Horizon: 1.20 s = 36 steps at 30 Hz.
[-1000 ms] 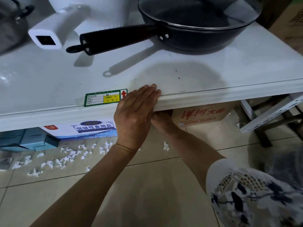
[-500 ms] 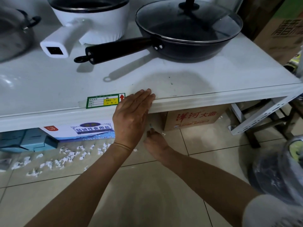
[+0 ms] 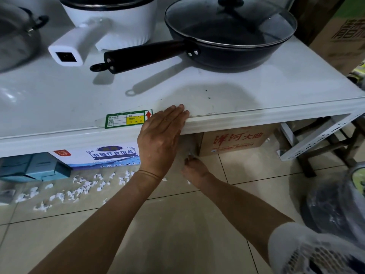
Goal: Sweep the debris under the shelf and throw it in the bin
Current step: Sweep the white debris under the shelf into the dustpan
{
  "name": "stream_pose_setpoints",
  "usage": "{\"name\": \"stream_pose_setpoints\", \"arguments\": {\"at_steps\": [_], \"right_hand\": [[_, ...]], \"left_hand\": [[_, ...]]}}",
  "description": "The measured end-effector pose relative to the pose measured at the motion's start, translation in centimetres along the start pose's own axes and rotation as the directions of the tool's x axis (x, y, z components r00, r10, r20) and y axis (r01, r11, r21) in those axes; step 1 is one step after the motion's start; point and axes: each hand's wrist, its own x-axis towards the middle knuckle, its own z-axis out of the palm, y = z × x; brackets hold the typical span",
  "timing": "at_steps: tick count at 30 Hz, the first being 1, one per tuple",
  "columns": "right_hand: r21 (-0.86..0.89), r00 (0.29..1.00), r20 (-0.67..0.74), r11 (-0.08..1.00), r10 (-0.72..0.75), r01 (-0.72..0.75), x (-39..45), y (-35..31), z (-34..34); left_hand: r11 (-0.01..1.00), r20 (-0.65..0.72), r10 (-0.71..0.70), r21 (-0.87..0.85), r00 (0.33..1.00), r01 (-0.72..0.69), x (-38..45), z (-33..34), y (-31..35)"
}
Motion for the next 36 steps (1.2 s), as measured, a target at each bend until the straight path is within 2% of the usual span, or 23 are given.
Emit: {"name": "stream_pose_setpoints", "arguments": {"at_steps": [4, 7, 10, 13, 16, 17, 19, 24, 28, 31, 33, 36], "right_hand": [[0.020, 0.998, 0.061, 0.999, -0.032, 0.030, -2.7, -1.9, 0.3], [0.035, 0.999, 0.030, 0.999, -0.025, 0.024, -3.7, -2.1, 0.0], [0.127, 0.996, -0.010, 0.989, 0.083, -0.081, -3.8, -1.1, -1.9], [0.262, 0.974, -0.134, 0.955, 0.182, -0.143, -3.4, -1.1, -3.5], [0.407, 0.938, -0.121, 0.878, 0.326, -0.253, -2.4, -1.8, -3.5], [0.427, 0.933, -0.023, 0.847, 0.360, -0.316, -2.4, -1.8, -3.2], [0.491, 0.931, 0.061, 0.801, 0.361, -0.343, -2.1, -1.9, -1.8], [0.602, 0.867, 0.104, 0.663, 0.487, -0.445, -3.4, -1.3, 0.3], [0.735, 0.784, 0.146, 0.465, 0.603, -0.494, -4.5, -1.1, 0.4], [0.805, 0.739, 0.174, 0.338, 0.650, -0.487, -4.9, -1.3, -0.6], [0.836, 0.748, 0.172, 0.307, 0.641, -0.455, -4.8, -2.0, -1.8], [0.891, 0.740, 0.137, 0.245, 0.659, -0.382, -4.4, -3.7, -3.6]], "left_hand": [[1.000, 0.001, -0.012, -0.007, 1.000, 0.012, 0.0, -0.1, 0.0], [1.000, 0.021, -0.015, 0.001, 1.000, 0.015, 0.1, -0.2, 0.0], [1.000, 0.032, -0.018, 0.008, 0.999, 0.018, 0.2, -0.3, 0.1], [0.999, 0.038, -0.031, 0.005, 0.999, 0.031, 0.3, -0.4, 0.1], [1.000, 0.053, -0.016, 0.012, 0.998, 0.015, 0.2, -0.5, 0.1], [1.000, 0.059, -0.007, 0.013, 0.998, 0.007, 0.2, -0.5, 0.1], [1.000, 0.074, 0.001, 0.009, 0.997, -0.002, 0.3, -0.6, -0.1], [1.000, 0.085, -0.022, 0.001, 0.996, 0.022, 0.0, -0.6, -0.1], [0.998, 0.193, -0.058, 0.013, 0.980, 0.056, 0.0, -1.1, 0.2], [0.997, 0.327, -0.060, -0.029, 0.943, 0.073, 0.6, -2.4, 0.2], [0.991, 0.435, -0.040, -0.099, 0.899, 0.092, 1.1, -3.7, -0.1], [0.981, 0.436, -0.049, -0.149, 0.899, 0.126, 1.6, -6.4, -1.0]]}}
